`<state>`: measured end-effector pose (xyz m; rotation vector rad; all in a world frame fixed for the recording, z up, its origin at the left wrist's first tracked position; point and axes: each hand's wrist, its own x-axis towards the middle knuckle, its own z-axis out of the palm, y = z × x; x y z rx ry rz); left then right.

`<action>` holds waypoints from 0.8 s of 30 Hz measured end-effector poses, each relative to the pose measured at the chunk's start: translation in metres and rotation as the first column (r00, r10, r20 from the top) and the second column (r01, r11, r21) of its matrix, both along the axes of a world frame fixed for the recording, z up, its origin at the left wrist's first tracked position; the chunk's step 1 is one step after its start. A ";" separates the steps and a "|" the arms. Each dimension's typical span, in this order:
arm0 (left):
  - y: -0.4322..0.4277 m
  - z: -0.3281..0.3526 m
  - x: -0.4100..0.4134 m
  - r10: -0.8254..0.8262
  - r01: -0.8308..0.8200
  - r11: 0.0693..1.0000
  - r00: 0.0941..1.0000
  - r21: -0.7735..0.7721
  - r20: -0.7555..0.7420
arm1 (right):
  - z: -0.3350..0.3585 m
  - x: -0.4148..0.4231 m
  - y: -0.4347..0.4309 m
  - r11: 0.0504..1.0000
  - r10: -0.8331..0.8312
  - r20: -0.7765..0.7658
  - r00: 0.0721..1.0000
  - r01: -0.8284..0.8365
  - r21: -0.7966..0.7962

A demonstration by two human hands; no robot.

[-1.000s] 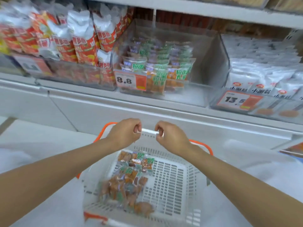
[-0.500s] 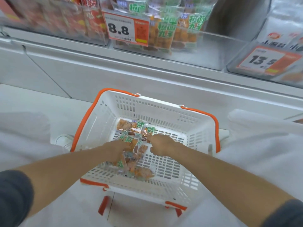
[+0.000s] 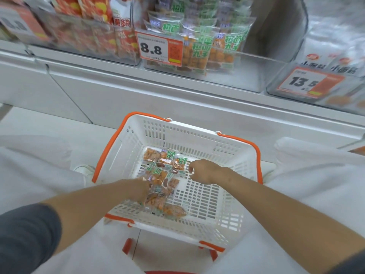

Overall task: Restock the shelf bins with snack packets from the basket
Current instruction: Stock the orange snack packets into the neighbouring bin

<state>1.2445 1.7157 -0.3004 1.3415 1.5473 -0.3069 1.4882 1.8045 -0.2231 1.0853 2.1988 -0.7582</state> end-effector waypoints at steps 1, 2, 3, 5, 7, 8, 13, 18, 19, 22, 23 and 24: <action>0.000 0.004 0.004 -0.007 0.007 1.000 1.000 0.001 -0.030 | -0.001 0.002 -0.002 1.000 0.002 0.011 1.000 -0.002 -0.015; 0.000 0.007 0.009 -0.027 0.028 0.999 0.999 0.019 -0.042 | -0.003 0.003 -0.004 1.000 0.003 0.013 1.000 -0.002 -0.028; -0.001 0.012 0.016 -0.032 0.034 0.999 0.998 0.021 -0.062 | -0.003 0.003 -0.005 0.999 -0.001 0.011 1.000 0.002 -0.037; -0.001 0.032 0.028 -0.163 0.181 0.981 0.962 0.064 -0.217 | -0.003 0.002 -0.003 0.998 -0.016 -0.013 1.000 0.015 -0.053; 0.010 0.058 0.034 -0.174 0.214 0.966 0.953 0.145 -0.249 | 0.004 0.001 0.004 0.997 -0.054 -0.053 0.997 0.051 -0.060; 0.020 0.071 0.036 -0.127 0.171 0.960 0.972 0.223 -0.197 | 0.009 0.000 0.009 0.996 -0.072 -0.082 0.994 0.068 -0.053; 0.064 0.165 0.044 0.014 -0.159 0.835 0.963 0.527 0.268 | 0.064 -0.004 0.034 0.909 -0.412 -0.383 0.827 0.403 -0.108; 0.079 0.209 0.050 0.144 -0.535 0.675 0.771 0.508 0.621 | 0.114 -0.009 0.043 0.616 -0.763 -0.560 0.324 0.630 -0.474; 0.080 0.212 0.051 0.170 -0.579 0.650 0.742 0.492 0.649 | 0.119 -0.010 0.044 0.608 -0.740 -0.614 0.273 0.662 -0.439; 0.082 0.221 0.055 0.225 -0.624 0.661 0.695 0.417 0.683 | 0.128 -0.014 0.045 0.635 -0.596 -0.765 0.243 0.726 -0.264; 0.082 0.224 0.056 0.241 -0.627 0.672 0.689 0.395 0.684 | 0.131 -0.014 0.046 0.640 -0.564 -0.788 0.246 0.733 -0.229; 0.083 0.226 0.057 0.264 -0.646 0.669 0.668 0.367 0.696 | 0.133 -0.015 0.047 0.645 -0.540 -0.803 0.251 0.736 -0.204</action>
